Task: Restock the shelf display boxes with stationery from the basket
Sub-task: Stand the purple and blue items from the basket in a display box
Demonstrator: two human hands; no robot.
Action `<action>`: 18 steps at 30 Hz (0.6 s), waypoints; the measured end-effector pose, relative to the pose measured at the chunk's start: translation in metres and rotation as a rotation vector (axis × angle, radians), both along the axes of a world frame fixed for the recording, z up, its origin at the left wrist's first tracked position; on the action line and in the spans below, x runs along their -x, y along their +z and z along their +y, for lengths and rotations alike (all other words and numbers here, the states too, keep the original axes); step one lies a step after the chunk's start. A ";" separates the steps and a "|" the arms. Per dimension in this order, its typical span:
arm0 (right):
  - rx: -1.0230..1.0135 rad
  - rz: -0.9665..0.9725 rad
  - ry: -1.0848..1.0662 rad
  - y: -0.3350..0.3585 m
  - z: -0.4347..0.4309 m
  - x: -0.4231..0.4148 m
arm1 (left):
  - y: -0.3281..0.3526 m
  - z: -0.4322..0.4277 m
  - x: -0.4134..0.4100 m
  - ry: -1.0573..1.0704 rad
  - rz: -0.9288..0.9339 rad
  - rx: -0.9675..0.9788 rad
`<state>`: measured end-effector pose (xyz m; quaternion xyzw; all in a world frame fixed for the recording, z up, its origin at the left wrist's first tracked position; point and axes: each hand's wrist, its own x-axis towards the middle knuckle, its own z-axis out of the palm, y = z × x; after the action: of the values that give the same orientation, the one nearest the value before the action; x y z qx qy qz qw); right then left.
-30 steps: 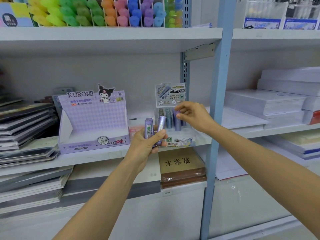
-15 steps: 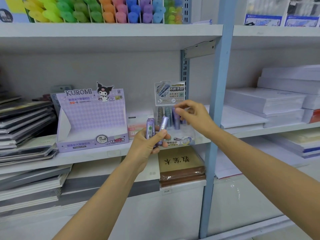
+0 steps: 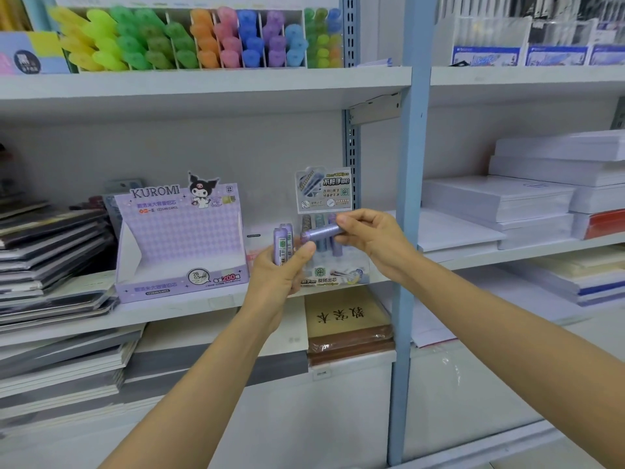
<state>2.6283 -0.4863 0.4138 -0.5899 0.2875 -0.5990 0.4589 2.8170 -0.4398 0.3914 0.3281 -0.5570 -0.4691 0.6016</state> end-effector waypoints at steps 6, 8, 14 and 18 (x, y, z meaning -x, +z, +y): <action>-0.027 0.121 0.192 -0.005 0.021 -0.006 | 0.006 0.004 0.001 0.155 0.048 0.065; -0.006 0.202 0.237 -0.004 0.028 -0.007 | 0.007 0.005 0.001 0.153 0.045 0.063; 0.042 0.329 0.253 -0.004 0.037 -0.010 | 0.007 0.009 0.004 0.094 0.028 0.017; 0.096 0.250 0.115 -0.007 0.036 -0.014 | -0.001 0.009 0.007 0.084 -0.065 -0.007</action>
<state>2.6419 -0.4505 0.4071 -0.6965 0.2790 -0.5068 0.4244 2.8103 -0.4310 0.3907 0.3684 -0.5604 -0.4343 0.6013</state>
